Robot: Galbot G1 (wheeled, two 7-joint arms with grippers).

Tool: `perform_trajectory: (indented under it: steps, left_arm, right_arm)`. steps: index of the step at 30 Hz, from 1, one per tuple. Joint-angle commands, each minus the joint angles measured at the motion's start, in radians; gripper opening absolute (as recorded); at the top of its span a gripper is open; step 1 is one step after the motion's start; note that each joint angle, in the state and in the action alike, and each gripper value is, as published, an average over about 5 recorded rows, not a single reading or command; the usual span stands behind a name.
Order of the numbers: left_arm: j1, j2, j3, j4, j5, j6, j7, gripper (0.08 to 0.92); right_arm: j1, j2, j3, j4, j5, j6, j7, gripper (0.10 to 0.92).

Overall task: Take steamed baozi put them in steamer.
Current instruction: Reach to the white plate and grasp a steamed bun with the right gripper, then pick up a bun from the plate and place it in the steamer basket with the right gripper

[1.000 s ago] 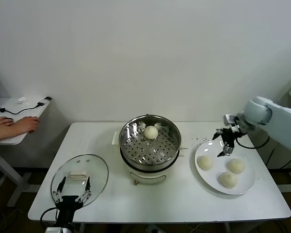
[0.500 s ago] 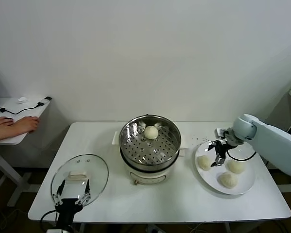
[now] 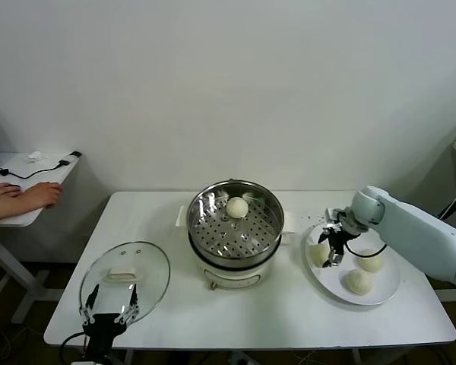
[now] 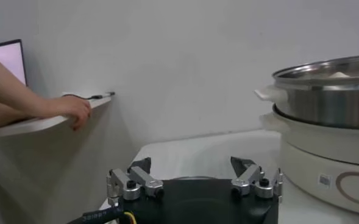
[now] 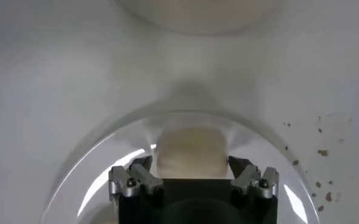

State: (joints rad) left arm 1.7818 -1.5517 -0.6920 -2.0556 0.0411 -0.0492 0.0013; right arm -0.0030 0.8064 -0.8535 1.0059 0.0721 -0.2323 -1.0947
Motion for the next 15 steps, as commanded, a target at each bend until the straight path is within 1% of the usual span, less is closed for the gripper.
perform_trajectory:
  steps: [1, 3, 6, 11, 15]
  left_arm:
    - [0.001, 0.0, 0.0, 0.001, 0.001, 0.0, -0.002, 0.823]
    - [0.003, -0.001, 0.0, 0.001, 0.002, -0.001, -0.002, 0.823]
    - [0.005, -0.001, 0.001, 0.001, 0.002, -0.002, -0.002, 0.823]
    - [0.009, -0.001, 0.002, 0.0, 0.002, -0.004, -0.003, 0.823]
    - [0.015, 0.0, 0.002, -0.003, 0.001, -0.006, -0.004, 0.823]
  right_arm:
    - [-0.016, 0.019, 0.015, -0.027, -0.014, 0.002, -0.009, 0.739]
    - [-0.015, 0.02, 0.017, -0.03, -0.014, 0.002, -0.012, 0.687]
    - [-0.012, 0.018, 0.018, -0.029, -0.012, 0.002, -0.016, 0.631]
    - [-0.004, 0.006, 0.014, -0.016, 0.005, 0.0, -0.014, 0.581]
    - [0.037, -0.031, -0.004, 0.026, 0.066, -0.011, -0.006, 0.563]
